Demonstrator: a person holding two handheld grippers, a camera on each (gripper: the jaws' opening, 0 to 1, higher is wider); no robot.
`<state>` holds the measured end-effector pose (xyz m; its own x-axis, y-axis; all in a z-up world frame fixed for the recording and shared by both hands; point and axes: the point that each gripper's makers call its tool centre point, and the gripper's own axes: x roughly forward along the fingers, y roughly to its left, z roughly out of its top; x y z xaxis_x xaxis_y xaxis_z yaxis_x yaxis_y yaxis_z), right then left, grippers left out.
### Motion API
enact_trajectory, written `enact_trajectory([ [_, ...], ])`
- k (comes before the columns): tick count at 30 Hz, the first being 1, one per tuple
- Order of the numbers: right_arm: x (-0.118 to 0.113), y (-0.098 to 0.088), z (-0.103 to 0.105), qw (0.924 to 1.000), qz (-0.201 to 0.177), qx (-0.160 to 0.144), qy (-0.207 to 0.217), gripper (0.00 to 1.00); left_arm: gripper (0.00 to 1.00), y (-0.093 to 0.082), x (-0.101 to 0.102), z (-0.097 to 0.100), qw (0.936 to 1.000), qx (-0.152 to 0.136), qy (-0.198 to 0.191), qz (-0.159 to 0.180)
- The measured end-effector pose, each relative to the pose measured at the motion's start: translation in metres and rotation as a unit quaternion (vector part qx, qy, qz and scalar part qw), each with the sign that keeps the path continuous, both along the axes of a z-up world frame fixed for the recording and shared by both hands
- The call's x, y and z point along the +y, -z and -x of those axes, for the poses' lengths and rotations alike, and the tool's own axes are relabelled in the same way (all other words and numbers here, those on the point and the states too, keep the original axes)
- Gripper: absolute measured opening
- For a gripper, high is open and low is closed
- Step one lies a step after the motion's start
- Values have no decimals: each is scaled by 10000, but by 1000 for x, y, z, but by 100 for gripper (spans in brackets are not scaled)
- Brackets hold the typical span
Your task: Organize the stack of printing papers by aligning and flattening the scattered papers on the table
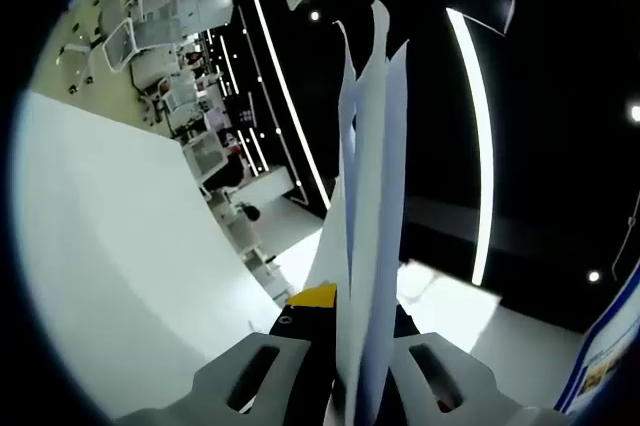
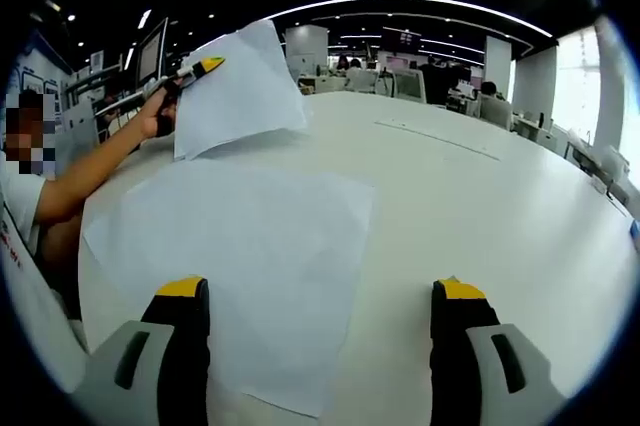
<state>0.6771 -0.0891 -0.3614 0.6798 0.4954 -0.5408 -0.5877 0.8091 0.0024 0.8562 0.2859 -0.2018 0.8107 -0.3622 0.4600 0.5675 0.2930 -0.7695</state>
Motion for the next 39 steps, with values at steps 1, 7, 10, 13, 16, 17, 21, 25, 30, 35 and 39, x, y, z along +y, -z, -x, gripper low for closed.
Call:
enact_trajectory([
  [1,0,0,0,10000,-4,-3,4,85,6,1,0,0,10000,7,1,-4],
  [7,-1,0,0,10000,-11,-19,5,84,6,4,0,-1,10000,57,-7,-12],
  [10,-6,-1,-3,9999,0,-14,100,75,6,4,1,-2,10000,64,-4,-17],
  [13,-8,-1,-3,9999,-26,-32,123,70,6,3,0,-1,10000,46,-11,-14],
  [16,-7,-1,-3,9999,-57,-76,123,70,6,1,0,0,10000,12,-12,-25],
  [17,-7,-1,-4,9999,-61,-83,122,70,6,1,0,0,10000,14,-10,-31],
  [21,-7,-1,-4,9999,-35,-47,121,69,6,5,1,-3,10000,60,-4,-27],
  [25,-6,-2,-5,9999,-52,-70,107,60,6,6,1,-4,10000,80,-11,-29],
  [30,-8,-7,-1,9998,-88,-121,117,57,6,4,0,-2,10000,53,-2,-22],
  [35,-9,-8,0,9998,-98,-133,104,56,6,6,-1,-4,10000,78,12,-35],
  [39,-9,-8,2,9998,-95,-130,130,54,6,4,-2,-2,10000,61,4,-16],
])
